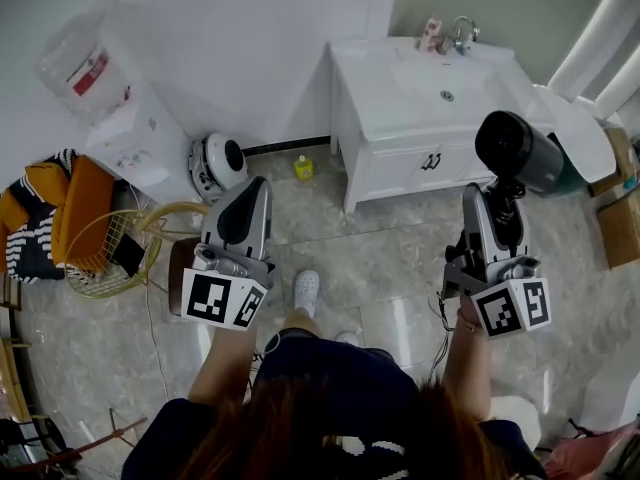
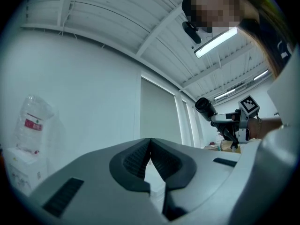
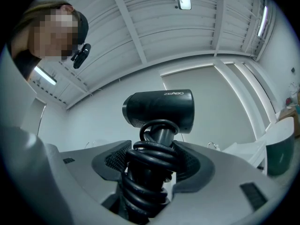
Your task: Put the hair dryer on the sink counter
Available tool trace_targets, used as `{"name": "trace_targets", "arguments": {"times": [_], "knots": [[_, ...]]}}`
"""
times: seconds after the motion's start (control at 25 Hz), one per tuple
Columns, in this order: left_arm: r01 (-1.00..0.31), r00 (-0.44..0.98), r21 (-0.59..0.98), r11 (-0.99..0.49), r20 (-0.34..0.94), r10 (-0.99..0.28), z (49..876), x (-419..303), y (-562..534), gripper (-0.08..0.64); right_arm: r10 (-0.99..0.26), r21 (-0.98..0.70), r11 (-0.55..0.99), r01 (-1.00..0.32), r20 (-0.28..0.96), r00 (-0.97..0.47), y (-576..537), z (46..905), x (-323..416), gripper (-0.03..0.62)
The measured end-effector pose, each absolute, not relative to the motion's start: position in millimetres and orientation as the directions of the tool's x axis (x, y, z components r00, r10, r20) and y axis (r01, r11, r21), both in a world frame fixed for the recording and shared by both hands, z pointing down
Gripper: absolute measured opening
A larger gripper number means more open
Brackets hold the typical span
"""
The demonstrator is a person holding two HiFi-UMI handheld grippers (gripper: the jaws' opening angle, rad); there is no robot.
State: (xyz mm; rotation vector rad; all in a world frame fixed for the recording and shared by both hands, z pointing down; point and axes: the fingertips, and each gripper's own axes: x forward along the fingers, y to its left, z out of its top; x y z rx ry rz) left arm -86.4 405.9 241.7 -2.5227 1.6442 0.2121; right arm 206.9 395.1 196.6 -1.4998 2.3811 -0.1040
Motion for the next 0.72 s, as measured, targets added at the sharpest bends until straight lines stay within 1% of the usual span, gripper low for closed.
{"name": "trace_targets", "arguments": {"times": [0.4, 0.56, 0.72], "knots": [[-0.885, 0.461, -0.024, -0.465, -0.187, -0.868, 243.9, -144.5, 266.7, 0.018, -0.909, -0.234, 0.392, -0.89, -0.244, -0.337, 278.1, 196.5, 143.5, 0.29], [-0.866, 0.496, -0.035, -0.498, -0.178, -0.85, 245.2, -160.3, 222.4, 0.018, -0.921, -0.238, 0.362, -0.901, -0.241, -0.306, 240.1, 198.7, 128.2, 0.29], [-0.867, 0.494, -0.032, -0.497, -0.169, -0.853, 251.0, -180.6, 188.8, 0.018, -0.933, -0.248, 0.334, -0.909, -0.224, -0.281, 209.6, 205.0, 117.6, 0.29]]}}
